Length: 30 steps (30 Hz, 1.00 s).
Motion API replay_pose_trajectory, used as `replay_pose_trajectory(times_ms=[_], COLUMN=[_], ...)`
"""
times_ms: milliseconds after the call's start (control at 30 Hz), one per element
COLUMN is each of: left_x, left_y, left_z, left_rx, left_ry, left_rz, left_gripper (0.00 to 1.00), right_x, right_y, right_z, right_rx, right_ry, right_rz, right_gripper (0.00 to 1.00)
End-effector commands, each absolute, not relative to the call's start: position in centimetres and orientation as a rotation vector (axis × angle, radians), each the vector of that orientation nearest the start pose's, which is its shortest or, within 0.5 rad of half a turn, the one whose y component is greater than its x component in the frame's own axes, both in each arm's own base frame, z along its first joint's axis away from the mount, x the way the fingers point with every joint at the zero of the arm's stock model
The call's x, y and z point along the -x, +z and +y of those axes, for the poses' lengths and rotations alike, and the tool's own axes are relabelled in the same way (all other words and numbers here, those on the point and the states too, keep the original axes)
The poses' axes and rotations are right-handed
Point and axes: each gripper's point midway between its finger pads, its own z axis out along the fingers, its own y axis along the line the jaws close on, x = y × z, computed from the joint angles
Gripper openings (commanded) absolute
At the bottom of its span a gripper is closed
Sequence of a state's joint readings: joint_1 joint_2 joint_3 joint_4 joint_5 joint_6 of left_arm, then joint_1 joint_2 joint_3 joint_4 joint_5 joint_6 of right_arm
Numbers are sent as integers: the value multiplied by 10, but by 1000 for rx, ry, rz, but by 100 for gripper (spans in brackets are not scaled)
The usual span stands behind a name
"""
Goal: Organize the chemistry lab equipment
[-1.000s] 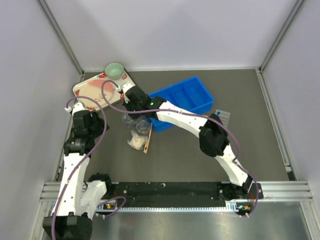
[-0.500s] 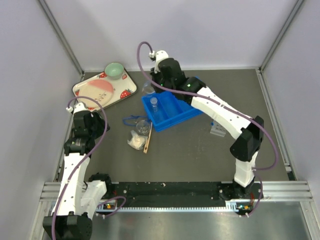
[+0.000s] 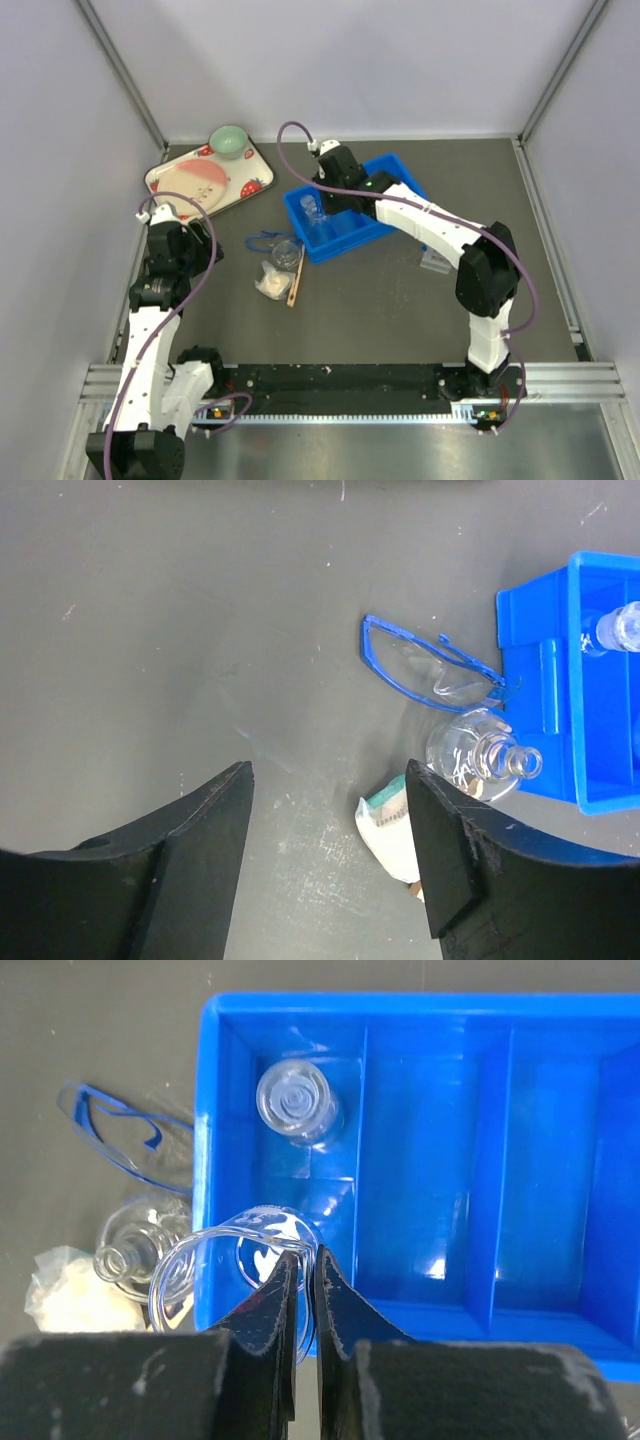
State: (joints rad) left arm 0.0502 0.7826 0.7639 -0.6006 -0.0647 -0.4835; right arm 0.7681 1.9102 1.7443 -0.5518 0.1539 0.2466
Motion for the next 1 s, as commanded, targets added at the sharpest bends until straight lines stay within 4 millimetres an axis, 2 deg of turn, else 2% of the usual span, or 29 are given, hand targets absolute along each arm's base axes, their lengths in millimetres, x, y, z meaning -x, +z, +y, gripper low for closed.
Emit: replay_pose_trajectory(times_ms=[0,33,233,500,633,967], left_x=[-269,-269,-269,-268,-268,-268], left_y=[193,193,193,193,193,193], left_z=[-2,-3,-7,-7,-7,-7], left_rx=[534,530,509,507,508,510], left_ry=[-227,-230,-257,-257,-254,-254], left_rz=[2051,2047,2051,2049,2046,2048], left_gripper=[69,73,79,98,99,99], right_x=[-391,-390,-389,-391,-393,-396], right_y=[176,169,143,115,104,91], right_z=[360,358,364,373,374,372], right_rx=[488,488,486,484,483,470], right_ry=[399,393,415,434,422,392], right_rz=[2235,2249,2278,2319,2332,2343], right_gripper=[0,0,0,0,0,0])
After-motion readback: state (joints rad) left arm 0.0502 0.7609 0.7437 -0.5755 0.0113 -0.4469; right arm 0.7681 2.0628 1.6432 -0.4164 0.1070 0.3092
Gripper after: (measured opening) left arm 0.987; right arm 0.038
